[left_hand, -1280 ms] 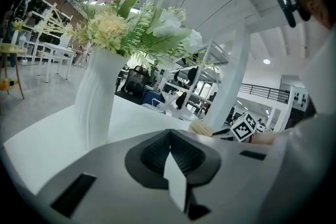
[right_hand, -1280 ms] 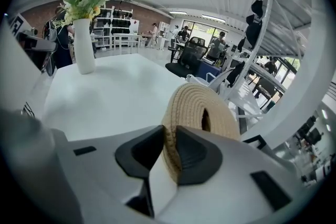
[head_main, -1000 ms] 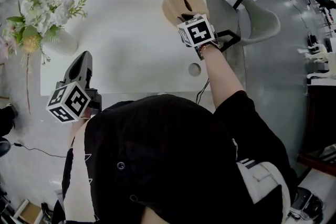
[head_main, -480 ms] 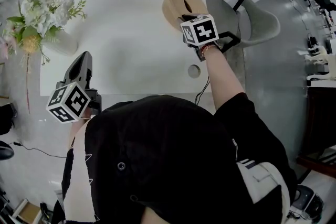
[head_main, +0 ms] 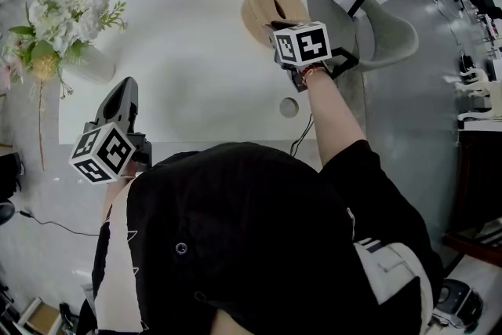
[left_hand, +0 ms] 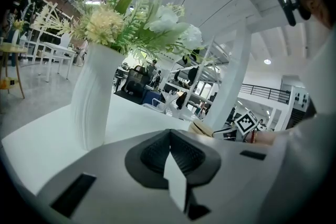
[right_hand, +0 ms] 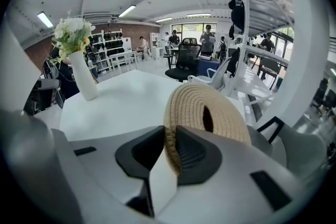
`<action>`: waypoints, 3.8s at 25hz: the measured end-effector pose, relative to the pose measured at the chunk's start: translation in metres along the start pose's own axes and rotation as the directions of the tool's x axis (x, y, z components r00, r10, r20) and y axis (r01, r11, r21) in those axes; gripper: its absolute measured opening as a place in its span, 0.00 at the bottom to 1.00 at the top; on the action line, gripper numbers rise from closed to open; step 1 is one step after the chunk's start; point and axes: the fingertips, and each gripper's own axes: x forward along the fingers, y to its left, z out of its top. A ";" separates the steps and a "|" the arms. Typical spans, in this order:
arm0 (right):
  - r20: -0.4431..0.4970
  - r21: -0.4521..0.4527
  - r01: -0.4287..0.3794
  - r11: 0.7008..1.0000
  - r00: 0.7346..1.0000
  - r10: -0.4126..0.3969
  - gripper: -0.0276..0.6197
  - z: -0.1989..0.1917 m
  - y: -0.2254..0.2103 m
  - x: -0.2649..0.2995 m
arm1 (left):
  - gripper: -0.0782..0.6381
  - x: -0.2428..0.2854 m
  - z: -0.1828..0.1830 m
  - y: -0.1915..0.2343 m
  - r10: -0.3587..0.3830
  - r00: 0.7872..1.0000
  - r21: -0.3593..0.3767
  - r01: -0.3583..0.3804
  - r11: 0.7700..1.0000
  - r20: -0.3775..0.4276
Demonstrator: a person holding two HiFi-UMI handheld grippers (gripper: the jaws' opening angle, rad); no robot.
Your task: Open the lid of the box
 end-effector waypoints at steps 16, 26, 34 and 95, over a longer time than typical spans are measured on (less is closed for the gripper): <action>0.042 0.081 -0.032 0.996 0.999 0.028 0.16 0.006 -0.002 -0.004 | 0.12 0.002 0.001 0.005 0.011 1.000 -0.007 -0.011 1.000 0.005; 0.118 0.105 -0.035 0.994 0.993 0.022 0.16 0.021 -0.006 -0.015 | 0.12 0.001 0.001 0.004 0.016 1.000 -0.007 -0.016 1.000 0.003; 0.176 0.209 -0.097 0.973 0.983 0.060 0.16 0.026 -0.004 -0.021 | 0.12 0.002 0.003 0.004 0.016 1.000 0.006 -0.016 1.000 0.003; 0.501 0.472 -0.402 0.784 0.855 0.137 0.16 0.049 -0.038 -0.068 | 0.12 0.011 0.000 -0.005 0.013 1.000 0.004 -0.013 1.000 -0.003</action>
